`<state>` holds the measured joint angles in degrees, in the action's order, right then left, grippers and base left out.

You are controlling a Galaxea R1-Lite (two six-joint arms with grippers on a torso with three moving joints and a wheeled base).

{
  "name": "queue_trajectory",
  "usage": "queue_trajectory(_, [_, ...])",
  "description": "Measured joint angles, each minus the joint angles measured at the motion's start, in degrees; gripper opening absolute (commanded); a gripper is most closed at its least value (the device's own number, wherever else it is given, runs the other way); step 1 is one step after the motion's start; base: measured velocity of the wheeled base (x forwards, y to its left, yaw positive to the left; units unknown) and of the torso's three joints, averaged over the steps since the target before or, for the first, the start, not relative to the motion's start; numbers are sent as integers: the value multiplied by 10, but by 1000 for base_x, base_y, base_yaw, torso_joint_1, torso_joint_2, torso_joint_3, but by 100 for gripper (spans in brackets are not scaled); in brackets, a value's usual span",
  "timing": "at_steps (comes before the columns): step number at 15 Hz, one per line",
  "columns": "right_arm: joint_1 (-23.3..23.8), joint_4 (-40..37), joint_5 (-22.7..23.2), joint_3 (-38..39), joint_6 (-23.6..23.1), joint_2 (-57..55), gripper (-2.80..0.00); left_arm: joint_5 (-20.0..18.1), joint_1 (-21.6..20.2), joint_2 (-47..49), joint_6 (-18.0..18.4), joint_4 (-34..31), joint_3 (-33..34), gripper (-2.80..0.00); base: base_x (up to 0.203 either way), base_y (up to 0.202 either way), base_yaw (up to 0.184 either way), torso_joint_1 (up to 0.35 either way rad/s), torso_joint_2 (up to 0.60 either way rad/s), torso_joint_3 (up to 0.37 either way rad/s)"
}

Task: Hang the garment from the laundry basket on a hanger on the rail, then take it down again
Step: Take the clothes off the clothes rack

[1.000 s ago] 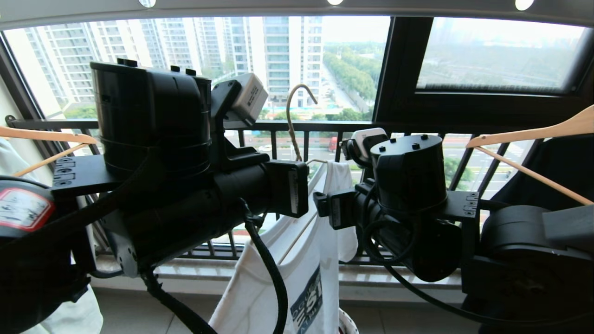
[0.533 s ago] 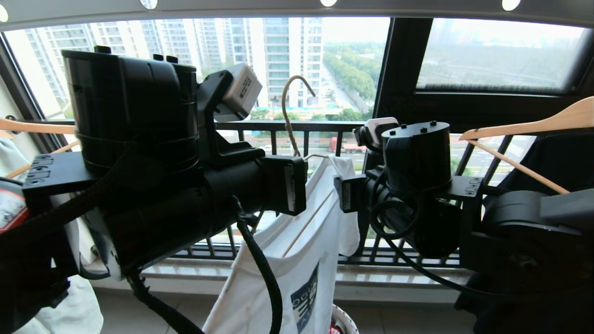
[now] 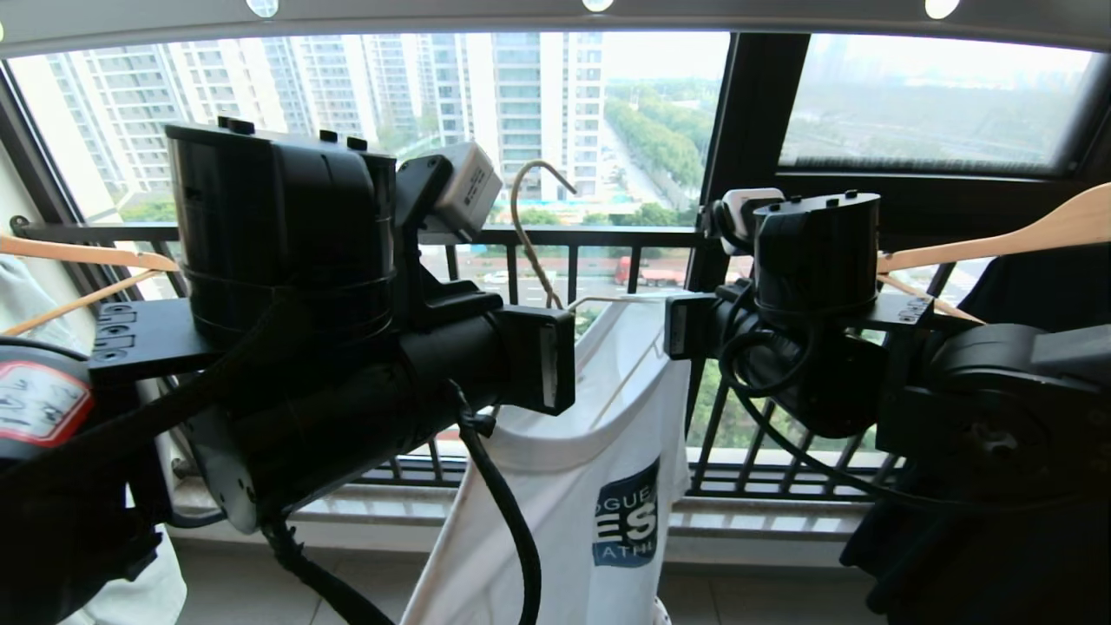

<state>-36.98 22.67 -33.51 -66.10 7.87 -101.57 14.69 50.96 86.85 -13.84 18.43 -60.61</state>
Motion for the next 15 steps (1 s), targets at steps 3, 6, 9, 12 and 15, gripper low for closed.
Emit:
queue_trajectory(3, [39,0,7,-18,1,-16,-280,0,1,-2,3,0,2,-280,0,0,0,0,0,0])
queue_trajectory(6, [70,7,13,-38,5,-46,-280,-1,3,-12,3,-1,4,-280,0,0,0,0,0,0])
queue_trajectory(9, [83,80,14,-43,-2,-86,-280,-1,10,-25,5,-1,8,-280,0,0,0,0,0,0])
queue_trajectory(12, [86,96,14,-44,-6,-111,-280,3,11,-31,18,0,11,-280,0,0,0,0,0,0])
queue_trajectory(15, [88,95,28,-41,-6,-119,-280,18,12,-32,25,1,13,-280,0,0,0,0,0,0])
